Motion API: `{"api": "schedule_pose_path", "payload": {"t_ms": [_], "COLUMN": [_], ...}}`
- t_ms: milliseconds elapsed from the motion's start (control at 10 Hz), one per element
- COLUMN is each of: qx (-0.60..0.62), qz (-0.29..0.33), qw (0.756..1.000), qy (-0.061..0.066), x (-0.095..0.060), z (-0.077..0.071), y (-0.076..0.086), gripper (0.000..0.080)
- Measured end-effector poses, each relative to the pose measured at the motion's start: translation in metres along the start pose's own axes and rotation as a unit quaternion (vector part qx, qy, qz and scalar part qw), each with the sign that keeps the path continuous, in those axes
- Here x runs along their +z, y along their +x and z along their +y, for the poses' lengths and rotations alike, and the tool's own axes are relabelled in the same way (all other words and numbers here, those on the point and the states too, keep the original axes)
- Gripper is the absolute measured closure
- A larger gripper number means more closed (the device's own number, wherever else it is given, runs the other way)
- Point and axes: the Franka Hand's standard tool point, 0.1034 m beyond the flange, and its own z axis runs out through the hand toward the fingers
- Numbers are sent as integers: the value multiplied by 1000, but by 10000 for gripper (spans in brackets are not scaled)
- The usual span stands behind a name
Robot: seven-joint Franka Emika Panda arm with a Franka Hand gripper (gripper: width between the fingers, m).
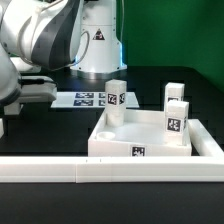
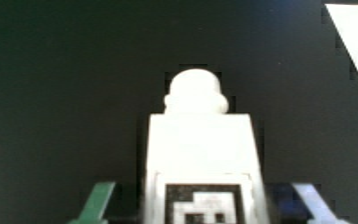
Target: Assemble square table
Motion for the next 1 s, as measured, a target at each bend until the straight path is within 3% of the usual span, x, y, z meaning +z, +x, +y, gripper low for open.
{"api": "schedule_pose_path", "payload": {"t_ms": [200,700,800,1000], "qx": [0,18,15,14], "qz": [-3,6,15,27], "qw": [1000,1000,1000,1000], "qy": [3,-1,-2,-5], "x": [-3,-63,-69,-68], "z": [-3,-36,-38,-36], "y": [-2,-26,-28,-24], "gripper": [515,514,514,514]}}
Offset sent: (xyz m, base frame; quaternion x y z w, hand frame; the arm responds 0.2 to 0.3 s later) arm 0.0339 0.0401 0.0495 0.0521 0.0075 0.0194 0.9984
